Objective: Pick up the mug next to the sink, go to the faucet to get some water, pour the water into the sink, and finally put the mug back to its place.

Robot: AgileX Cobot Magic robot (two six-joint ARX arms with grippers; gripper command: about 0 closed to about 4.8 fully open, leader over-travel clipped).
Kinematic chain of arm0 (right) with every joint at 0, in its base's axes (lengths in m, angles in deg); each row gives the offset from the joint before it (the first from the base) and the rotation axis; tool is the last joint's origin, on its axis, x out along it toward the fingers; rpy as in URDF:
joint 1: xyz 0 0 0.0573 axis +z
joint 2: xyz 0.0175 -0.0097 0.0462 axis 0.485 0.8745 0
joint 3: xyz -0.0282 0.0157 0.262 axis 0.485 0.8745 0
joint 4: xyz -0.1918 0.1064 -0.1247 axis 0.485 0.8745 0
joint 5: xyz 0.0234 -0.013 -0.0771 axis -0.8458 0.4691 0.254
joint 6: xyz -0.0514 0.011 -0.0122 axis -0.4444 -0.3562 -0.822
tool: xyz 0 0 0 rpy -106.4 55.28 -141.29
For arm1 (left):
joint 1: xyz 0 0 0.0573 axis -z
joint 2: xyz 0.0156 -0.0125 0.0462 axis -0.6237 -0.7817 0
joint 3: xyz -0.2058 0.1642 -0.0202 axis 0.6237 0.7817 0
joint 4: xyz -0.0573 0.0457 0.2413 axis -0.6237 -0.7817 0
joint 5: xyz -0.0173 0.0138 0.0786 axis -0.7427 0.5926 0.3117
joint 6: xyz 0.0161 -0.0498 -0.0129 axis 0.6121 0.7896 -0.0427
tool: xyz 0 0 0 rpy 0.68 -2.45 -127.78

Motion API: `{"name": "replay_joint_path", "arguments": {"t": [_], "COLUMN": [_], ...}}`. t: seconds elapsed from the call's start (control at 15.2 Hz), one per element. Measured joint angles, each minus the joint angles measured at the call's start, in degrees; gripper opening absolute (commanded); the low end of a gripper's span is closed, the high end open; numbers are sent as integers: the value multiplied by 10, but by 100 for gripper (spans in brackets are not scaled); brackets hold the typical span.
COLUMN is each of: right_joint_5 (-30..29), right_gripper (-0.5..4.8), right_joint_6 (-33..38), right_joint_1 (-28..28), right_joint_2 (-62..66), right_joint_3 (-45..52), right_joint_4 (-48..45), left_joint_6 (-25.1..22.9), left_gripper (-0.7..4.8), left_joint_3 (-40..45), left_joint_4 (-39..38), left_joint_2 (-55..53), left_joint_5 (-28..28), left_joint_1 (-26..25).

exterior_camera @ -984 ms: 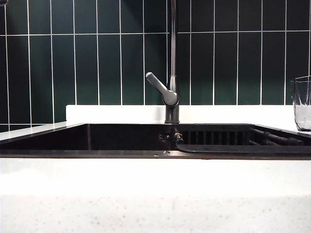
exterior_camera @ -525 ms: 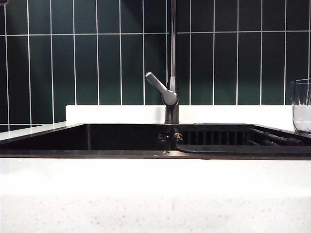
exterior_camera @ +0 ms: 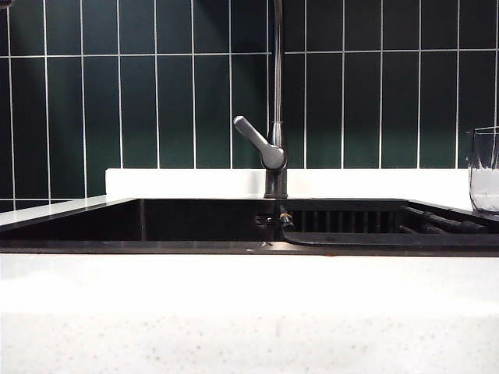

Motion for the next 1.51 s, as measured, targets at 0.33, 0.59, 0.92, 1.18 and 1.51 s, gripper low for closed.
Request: {"name": "replay_joint_path", "arguments": {"t": [0.33,0.59,0.92,1.18,1.51], "right_joint_5": [0,3,4,14,15], "right_gripper": [23,64,64,92,96], "right_joint_6": [0,-1,-1,-1,2], "right_joint_1": [0,0,0,0,0], "right_joint_2": [0,2,3,-1,-23], "right_joint_3": [0,1,6,16,35], "right_joint_4": [2,23,39,39,40], "left_joint_6": [0,0,0,0,1], "left_gripper": [-6,-6,-6,-6,-6], "left_joint_3": [0,0,0,0,0], "left_joint_4": [0,0,0,0,0], "left_joint_2": [0,0,0,0,0], "left_joint_5": [0,-5,-11,-14,-16], "left_joint_1": [0,0,0,0,0]}}
